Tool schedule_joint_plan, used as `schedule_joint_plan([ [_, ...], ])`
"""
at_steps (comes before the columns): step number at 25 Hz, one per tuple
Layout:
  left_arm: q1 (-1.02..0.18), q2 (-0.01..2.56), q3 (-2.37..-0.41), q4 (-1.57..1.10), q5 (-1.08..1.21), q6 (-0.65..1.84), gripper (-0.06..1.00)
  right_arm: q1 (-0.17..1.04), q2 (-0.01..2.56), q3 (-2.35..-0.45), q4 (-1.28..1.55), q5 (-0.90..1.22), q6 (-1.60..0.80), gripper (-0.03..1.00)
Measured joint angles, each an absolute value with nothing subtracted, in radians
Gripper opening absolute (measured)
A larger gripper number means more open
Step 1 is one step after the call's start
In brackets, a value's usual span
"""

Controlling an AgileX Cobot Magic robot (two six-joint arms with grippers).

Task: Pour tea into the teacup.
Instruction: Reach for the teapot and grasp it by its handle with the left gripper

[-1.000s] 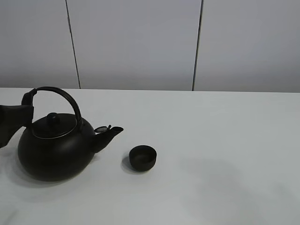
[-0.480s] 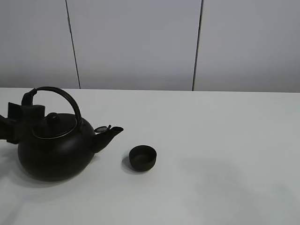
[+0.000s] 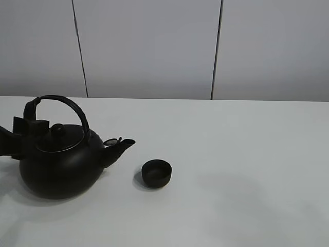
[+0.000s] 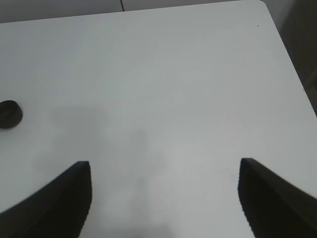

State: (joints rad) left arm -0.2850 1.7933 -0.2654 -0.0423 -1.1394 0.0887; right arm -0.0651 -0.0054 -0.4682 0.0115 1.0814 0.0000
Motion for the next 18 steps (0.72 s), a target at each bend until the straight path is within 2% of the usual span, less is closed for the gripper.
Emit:
schedule_joint_plan([
  [10, -0.218, 1.799, -0.318, -0.007, -1.131, 0.088, 0.7, -0.065, -0.005, -0.468, 0.012, 1.081, 0.0, 0.56],
  [18, -0.214, 1.837, -0.359, 0.021, -1.099, 0.086, 0.7, -0.065, -0.005, -0.468, 0.012, 1.08, 0.0, 0.56],
])
